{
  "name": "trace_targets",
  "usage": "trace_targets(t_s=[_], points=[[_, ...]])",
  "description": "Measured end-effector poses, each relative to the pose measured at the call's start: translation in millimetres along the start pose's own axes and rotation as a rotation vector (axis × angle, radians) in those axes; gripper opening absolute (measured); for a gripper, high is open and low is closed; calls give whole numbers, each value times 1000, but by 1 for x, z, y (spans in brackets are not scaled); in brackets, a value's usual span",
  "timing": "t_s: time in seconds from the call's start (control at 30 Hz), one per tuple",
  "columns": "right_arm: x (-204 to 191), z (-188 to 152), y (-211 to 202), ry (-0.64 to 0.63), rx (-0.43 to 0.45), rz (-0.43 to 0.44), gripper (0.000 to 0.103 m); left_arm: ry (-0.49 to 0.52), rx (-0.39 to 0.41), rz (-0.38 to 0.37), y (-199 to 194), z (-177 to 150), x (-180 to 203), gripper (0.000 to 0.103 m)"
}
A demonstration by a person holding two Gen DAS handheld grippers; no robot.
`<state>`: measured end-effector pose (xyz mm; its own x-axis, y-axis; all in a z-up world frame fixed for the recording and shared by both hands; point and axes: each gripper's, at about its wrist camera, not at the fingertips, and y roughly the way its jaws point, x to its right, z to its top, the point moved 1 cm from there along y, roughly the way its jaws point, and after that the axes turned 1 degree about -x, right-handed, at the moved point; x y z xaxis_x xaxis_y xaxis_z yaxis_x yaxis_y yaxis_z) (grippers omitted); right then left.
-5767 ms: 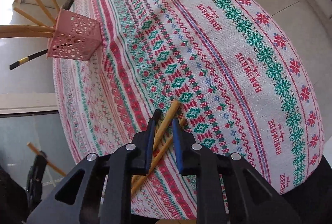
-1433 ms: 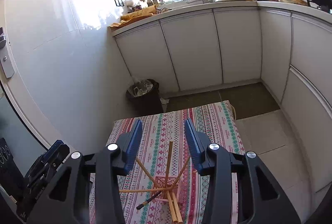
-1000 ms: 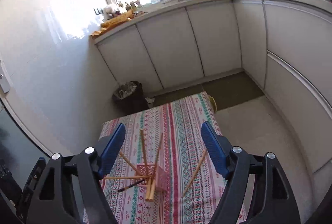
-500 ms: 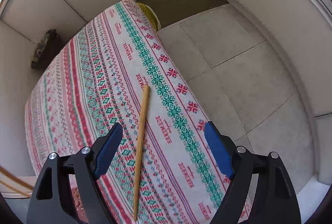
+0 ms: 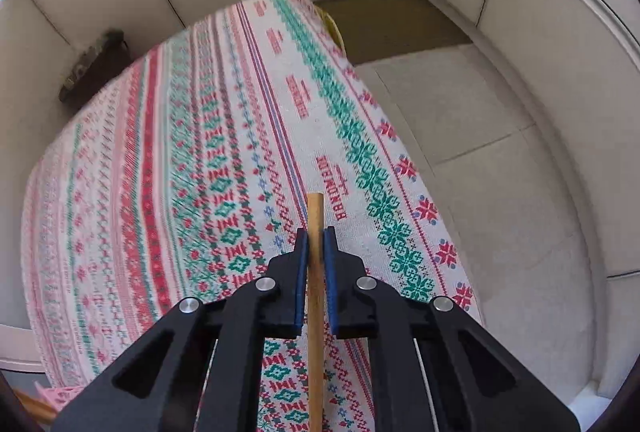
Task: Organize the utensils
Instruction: 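Lift the wooden chopstick with the right tool and drop it into the pink holder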
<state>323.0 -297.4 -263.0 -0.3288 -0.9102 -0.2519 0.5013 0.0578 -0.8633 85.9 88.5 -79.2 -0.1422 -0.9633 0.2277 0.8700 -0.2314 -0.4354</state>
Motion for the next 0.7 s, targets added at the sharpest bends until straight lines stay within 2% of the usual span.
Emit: trace_targets(t_s=[0.07,0.3,0.47,0.57,0.63,0.7], points=[[6,-13,-43,-19,122,102,8,-3,4,2,-3,0,-1,91],[-7,-60,-203,-178,494,201,8,-33,35,-21,-17,5,1,91],[-48,-68,-296,-204,761,288,8,-53,67,-39,-29,10,2,92],[-76,-79,-331,-197,951,299,9,-62,85,-50,-35,12,1,92],[-91,-84,-337,-162,992,327,9,-65,93,-53,-38,14,-1,93],[-103,-95,-338,-125,1049,315,9,-71,99,-55,-39,17,-3,93]])
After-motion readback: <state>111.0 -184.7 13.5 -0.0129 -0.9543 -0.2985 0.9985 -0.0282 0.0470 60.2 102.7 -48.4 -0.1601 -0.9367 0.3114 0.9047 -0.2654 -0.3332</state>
